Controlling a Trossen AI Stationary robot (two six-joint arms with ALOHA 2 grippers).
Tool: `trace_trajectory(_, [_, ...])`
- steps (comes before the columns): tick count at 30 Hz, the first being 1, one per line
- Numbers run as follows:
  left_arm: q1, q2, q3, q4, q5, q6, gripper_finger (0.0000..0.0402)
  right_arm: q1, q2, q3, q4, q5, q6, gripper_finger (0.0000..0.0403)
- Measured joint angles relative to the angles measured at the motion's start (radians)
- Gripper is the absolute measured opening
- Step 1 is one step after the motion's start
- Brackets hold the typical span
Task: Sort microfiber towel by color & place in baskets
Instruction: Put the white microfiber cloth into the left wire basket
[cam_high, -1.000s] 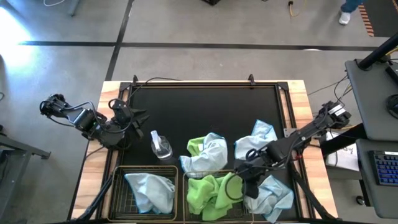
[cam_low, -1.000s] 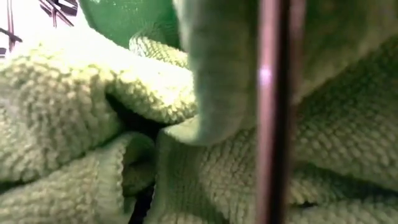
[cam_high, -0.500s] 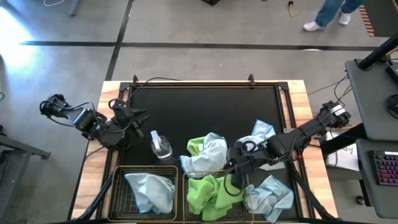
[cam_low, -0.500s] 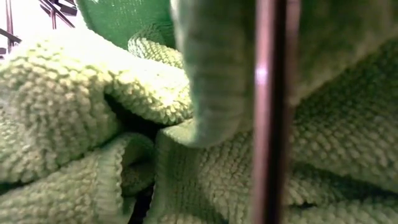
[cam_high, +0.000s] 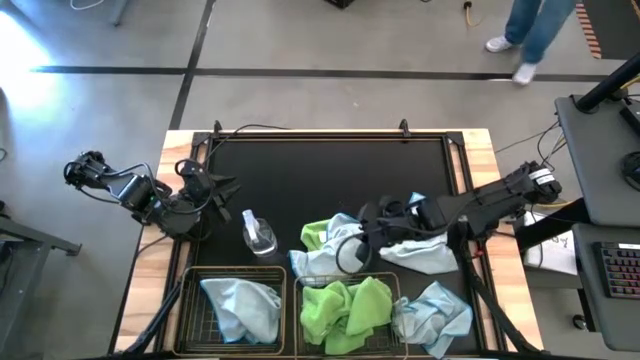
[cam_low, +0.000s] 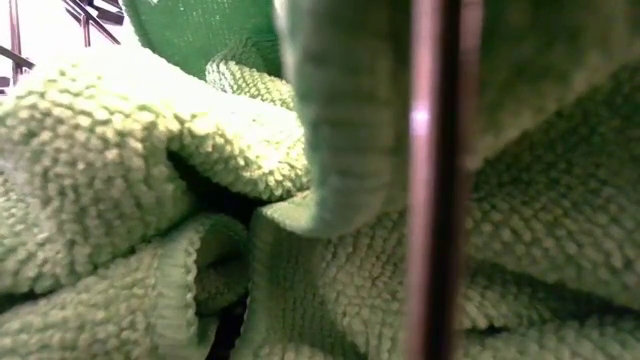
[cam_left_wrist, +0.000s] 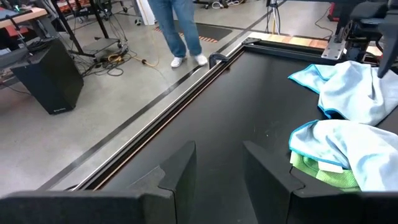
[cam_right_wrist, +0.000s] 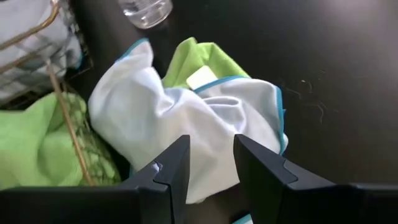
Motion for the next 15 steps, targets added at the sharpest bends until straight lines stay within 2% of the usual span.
trace_trajectory(15, [0.0,0.005,0.0,0.0,0.033,0.01,0.0113,-0.066,0.006,-0.002,-0.002,-0.043,0.019,0.0122])
